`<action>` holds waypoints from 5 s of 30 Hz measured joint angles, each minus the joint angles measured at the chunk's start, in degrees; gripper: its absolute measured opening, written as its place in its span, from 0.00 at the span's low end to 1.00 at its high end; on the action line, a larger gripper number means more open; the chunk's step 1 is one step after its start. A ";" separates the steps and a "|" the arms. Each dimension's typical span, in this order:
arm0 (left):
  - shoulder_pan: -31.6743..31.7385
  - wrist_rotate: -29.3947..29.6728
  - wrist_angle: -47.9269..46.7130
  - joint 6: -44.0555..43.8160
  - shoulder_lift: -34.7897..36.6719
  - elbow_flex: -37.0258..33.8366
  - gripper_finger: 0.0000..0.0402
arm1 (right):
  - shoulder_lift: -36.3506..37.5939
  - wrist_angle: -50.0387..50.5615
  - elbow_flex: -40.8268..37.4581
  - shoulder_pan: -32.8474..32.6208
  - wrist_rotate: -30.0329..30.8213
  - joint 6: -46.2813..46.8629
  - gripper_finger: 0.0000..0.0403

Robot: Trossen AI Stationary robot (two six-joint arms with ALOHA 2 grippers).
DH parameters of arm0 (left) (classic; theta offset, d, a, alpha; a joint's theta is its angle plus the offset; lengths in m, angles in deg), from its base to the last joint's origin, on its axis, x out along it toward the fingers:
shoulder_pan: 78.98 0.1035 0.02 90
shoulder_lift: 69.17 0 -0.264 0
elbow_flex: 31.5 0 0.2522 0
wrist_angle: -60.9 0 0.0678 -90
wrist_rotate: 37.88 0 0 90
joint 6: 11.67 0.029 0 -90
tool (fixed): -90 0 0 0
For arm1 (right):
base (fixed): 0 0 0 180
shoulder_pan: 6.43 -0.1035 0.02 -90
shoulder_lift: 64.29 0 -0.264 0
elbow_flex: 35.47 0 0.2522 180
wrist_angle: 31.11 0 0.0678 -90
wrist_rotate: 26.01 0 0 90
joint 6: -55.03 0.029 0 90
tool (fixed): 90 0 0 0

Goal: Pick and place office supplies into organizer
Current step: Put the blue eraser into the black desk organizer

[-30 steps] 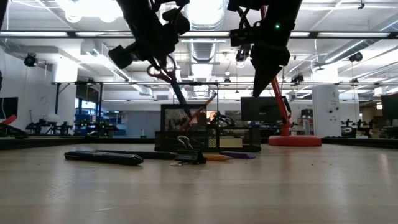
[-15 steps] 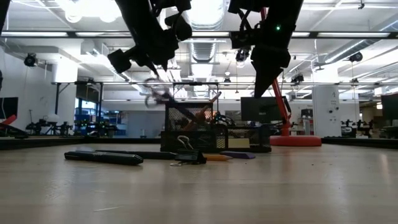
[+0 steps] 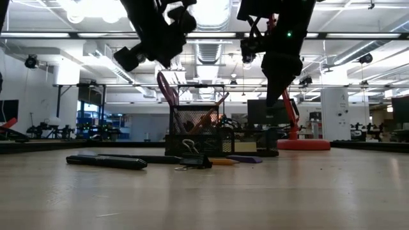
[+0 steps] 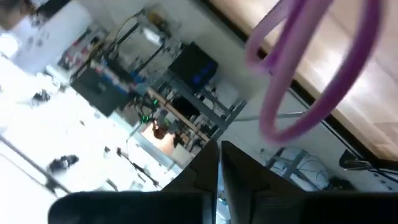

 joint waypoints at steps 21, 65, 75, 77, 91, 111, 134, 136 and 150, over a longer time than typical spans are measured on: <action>-6.13 -36.64 -4.57 -74.57 23.77 -1.47 0.01 | -0.65 -9.80 -1.47 -5.97 -21.43 -0.45 0.50; -14.25 -37.13 1.46 -89.22 60.23 -36.35 0.01 | -18.26 -24.51 -0.61 -12.35 -10.48 23.66 0.50; -14.20 -37.07 2.33 -89.18 60.04 -37.12 0.01 | -19.09 -27.59 -0.94 -10.70 -14.97 21.66 0.49; -14.21 -36.93 2.64 -89.16 60.05 -37.12 0.01 | -19.36 -28.50 -0.94 -10.07 -17.81 21.67 0.46; -14.21 -36.73 4.29 -89.16 59.96 -37.01 0.01 | -19.76 -28.44 -1.20 -9.18 -18.89 20.31 0.22; -14.21 -36.68 5.15 -89.16 59.37 -37.01 0.01 | -17.90 -21.85 7.51 -8.43 -17.39 13.30 0.06; -14.21 -36.62 5.50 -88.71 58.01 -37.02 0.01 | -21.32 -7.42 18.71 -7.62 -18.19 -6.86 0.21; -14.21 -36.61 5.48 -88.62 57.70 -37.03 0.01 | -21.61 -7.48 18.74 -8.92 -15.39 -7.48 0.27; -14.23 -36.74 5.30 -87.17 56.00 -37.06 0.01 | -27.00 -8.09 18.82 -9.56 -18.28 -0.13 0.49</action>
